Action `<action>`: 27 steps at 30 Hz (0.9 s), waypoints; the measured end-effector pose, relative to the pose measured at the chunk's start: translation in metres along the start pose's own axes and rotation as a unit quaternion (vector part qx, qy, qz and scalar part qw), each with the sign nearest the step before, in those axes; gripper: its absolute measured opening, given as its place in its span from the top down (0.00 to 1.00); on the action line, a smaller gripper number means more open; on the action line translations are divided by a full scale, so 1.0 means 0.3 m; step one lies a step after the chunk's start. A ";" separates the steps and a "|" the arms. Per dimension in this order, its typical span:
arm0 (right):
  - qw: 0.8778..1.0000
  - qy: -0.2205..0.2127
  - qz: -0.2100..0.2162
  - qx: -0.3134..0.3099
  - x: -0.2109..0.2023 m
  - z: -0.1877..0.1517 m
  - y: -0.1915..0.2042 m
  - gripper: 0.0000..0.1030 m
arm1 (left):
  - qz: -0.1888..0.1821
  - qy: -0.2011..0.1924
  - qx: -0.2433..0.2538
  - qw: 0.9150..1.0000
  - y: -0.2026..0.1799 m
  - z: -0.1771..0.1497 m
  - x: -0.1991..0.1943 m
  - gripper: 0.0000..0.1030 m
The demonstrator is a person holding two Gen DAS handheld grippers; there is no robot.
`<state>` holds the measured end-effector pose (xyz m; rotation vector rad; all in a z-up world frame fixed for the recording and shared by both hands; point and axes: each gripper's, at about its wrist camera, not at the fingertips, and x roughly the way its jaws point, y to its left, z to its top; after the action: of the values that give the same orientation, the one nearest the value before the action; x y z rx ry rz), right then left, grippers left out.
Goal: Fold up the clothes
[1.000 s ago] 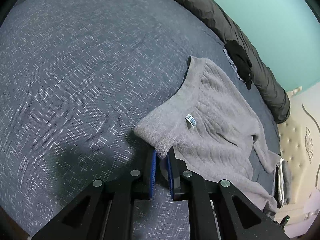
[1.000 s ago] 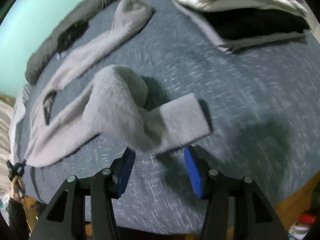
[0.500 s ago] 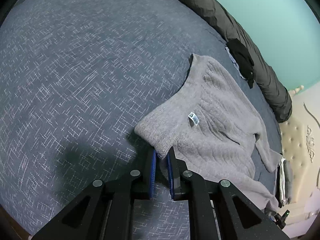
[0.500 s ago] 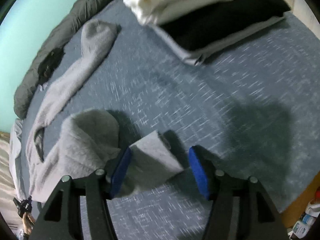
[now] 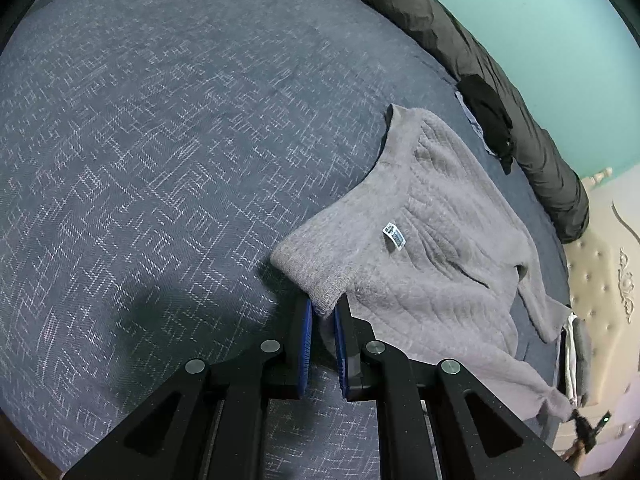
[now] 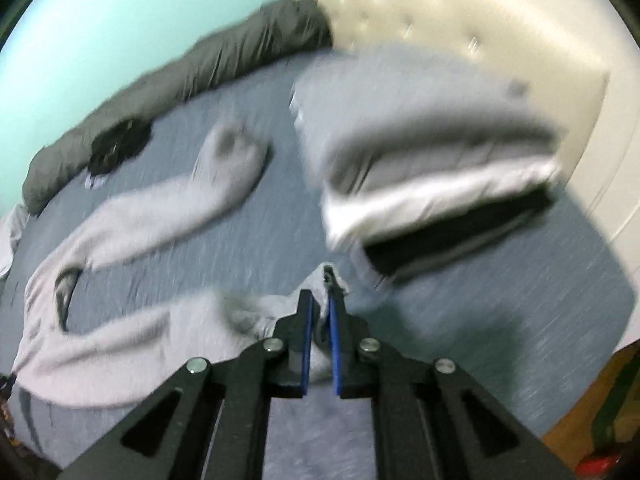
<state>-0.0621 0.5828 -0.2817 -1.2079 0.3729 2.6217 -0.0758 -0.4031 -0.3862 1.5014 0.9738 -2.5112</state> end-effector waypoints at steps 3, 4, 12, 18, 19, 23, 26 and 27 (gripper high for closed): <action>0.999 -0.026 -0.021 -0.002 -0.048 0.059 -0.031 0.93 | -0.002 -0.002 -0.003 1.000 0.004 -0.001 -0.002 0.89; 0.999 -0.027 -0.024 -0.003 -0.049 0.064 -0.037 0.93 | -0.003 -0.002 -0.004 1.000 0.005 0.000 -0.003 0.89; 1.000 -0.016 -0.014 -0.015 0.016 0.043 0.026 0.93 | -0.023 -0.001 -0.014 1.000 0.014 0.007 0.000 0.83; 1.000 -0.009 -0.010 -0.015 0.027 0.043 0.045 0.93 | -0.037 -0.009 -0.036 0.999 0.046 -0.008 -0.005 0.49; 1.000 -0.008 -0.010 -0.017 0.031 0.044 0.051 0.93 | -0.036 -0.004 -0.036 0.999 0.048 -0.015 0.006 0.45; 1.000 -0.002 -0.010 -0.022 0.044 0.038 0.068 0.93 | -0.037 0.015 -0.041 0.998 0.053 -0.042 0.054 0.43; 1.000 0.001 -0.009 -0.021 0.050 0.032 0.075 0.93 | -0.052 0.019 -0.050 0.997 0.047 -0.051 0.094 0.43; 1.000 0.002 -0.009 -0.022 0.052 0.031 0.078 0.93 | -0.058 0.018 -0.048 0.997 0.036 -0.045 0.110 0.43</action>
<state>-0.0857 0.5651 -0.2847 -1.2248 0.3047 2.6255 -0.0788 -0.3960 -0.4226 1.5077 1.2018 -2.4810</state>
